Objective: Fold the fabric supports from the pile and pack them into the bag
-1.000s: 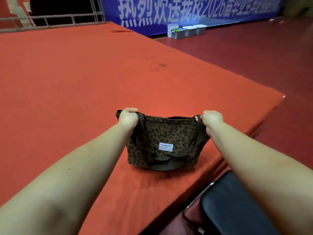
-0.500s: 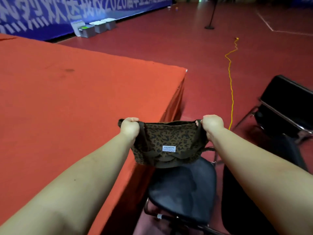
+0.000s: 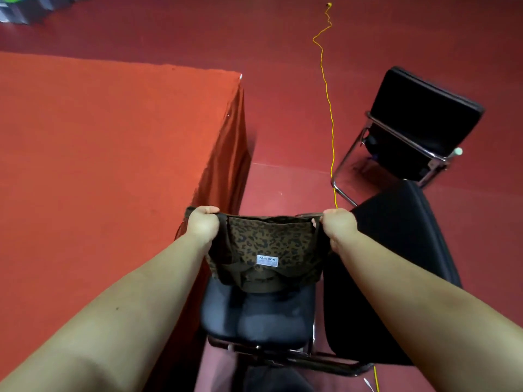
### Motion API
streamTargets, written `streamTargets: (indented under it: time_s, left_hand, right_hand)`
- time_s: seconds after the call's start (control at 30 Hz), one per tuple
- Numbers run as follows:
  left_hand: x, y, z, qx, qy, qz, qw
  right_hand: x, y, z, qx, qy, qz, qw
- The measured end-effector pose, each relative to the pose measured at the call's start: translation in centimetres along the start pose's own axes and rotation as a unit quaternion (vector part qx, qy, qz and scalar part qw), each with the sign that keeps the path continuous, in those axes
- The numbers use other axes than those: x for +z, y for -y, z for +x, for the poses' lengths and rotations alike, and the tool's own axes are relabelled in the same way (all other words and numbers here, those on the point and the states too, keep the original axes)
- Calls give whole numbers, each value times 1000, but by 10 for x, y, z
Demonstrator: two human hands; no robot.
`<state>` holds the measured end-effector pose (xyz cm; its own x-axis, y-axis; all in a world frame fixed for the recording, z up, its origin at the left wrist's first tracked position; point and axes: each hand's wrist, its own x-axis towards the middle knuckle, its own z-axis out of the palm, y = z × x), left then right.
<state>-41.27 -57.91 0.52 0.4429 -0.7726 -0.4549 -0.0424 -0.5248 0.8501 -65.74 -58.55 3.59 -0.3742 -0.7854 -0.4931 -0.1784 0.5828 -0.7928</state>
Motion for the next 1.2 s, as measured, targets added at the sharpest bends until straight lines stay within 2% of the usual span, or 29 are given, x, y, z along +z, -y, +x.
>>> streamTargets:
  time_s: [0.27, 0.37, 0.6, 0.77, 0.87, 1.07, 1.2]
  left_hand:
    - [24, 73, 30, -41, 9, 29, 999]
    - [29, 99, 35, -68, 9, 38, 997]
    - [29, 108, 39, -52, 11, 70, 996]
    - [17, 117, 26, -36, 74, 139, 987]
    - [4, 135, 20, -20, 140, 224, 964]
    - [1, 165, -7, -24, 253, 413, 874]
    - [8, 167, -20, -20, 286, 464, 838]
  right_hand:
    - [27, -86, 40, 90, 14, -19, 996]
    - [37, -115, 42, 89, 18, -33, 995]
    - [38, -125, 43, 117, -7, 78, 990]
    - [40, -139, 27, 137, 0, 99, 986]
    - [38, -159, 11, 145, 19, 64, 987]
    - [42, -201, -10, 206, 105, -9, 973]
    - [40, -199, -14, 210, 126, 2, 970]
